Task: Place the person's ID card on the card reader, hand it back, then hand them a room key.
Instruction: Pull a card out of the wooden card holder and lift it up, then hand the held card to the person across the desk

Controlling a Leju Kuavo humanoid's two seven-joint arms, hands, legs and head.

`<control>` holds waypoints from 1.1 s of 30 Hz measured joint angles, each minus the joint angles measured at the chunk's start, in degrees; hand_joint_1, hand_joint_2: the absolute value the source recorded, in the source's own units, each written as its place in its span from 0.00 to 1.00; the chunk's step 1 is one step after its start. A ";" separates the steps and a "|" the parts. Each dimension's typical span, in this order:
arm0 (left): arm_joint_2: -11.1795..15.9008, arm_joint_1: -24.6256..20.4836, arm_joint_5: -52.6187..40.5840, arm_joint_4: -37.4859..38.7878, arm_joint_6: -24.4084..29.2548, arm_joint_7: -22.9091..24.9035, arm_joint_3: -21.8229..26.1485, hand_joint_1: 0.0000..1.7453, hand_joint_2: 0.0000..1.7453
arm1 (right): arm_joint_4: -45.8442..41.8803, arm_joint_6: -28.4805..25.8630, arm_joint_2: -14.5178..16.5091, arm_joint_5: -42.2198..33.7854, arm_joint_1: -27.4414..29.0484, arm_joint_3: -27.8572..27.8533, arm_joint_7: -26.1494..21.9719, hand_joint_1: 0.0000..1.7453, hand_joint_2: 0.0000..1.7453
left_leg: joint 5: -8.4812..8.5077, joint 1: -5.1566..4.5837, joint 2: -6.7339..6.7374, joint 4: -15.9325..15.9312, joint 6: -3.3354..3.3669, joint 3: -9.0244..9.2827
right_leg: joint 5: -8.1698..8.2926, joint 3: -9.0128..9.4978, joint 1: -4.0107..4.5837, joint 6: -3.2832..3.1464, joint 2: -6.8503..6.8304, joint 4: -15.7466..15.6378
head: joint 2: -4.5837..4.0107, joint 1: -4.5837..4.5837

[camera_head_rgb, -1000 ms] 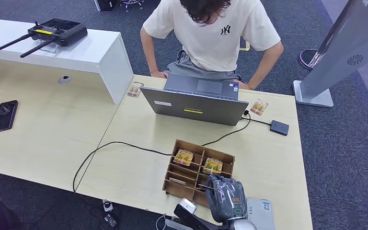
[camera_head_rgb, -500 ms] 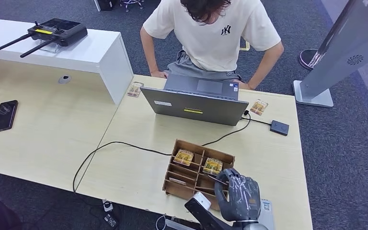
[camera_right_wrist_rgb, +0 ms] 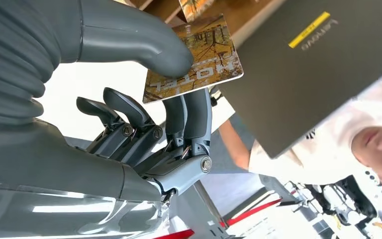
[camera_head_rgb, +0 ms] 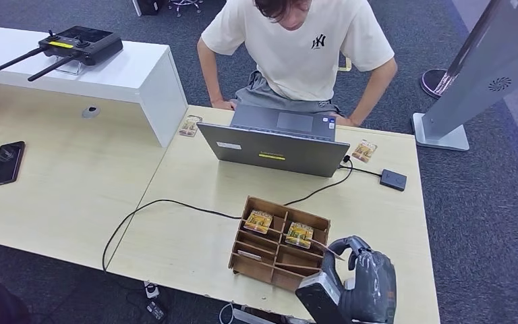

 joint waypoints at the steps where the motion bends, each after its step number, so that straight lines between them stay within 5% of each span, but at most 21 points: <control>1: 0.00 0.05 0.03 0.04 0.10 -0.02 0.01 0.00 0.00 | -0.46 -0.18 -0.14 -0.26 0.17 -0.15 -0.11 1.00 1.00 | 0.00 0.00 0.00 0.00 0.00 0.00 | 0.00 0.00 0.00 0.00 0.00 0.00 | 0.00 -0.01; 21: 0.01 0.24 0.09 0.48 0.78 -0.12 0.07 0.00 0.00 | -5.13 -3.47 -0.69 -2.78 1.44 -2.27 -2.77 1.00 1.00 | 0.00 0.00 0.00 0.00 0.00 0.00 | 0.00 0.01 0.00 0.00 0.00 0.00 | 0.00 -0.01; 33: 0.01 -0.15 -2.01 0.48 -0.72 0.40 -0.14 0.00 0.00 | -5.66 0.16 1.10 0.71 -3.57 -3.25 -5.53 1.00 1.00 | 0.01 0.00 0.00 0.00 -0.01 0.01 | 0.01 0.02 0.00 0.00 0.00 0.01 | 0.00 -0.01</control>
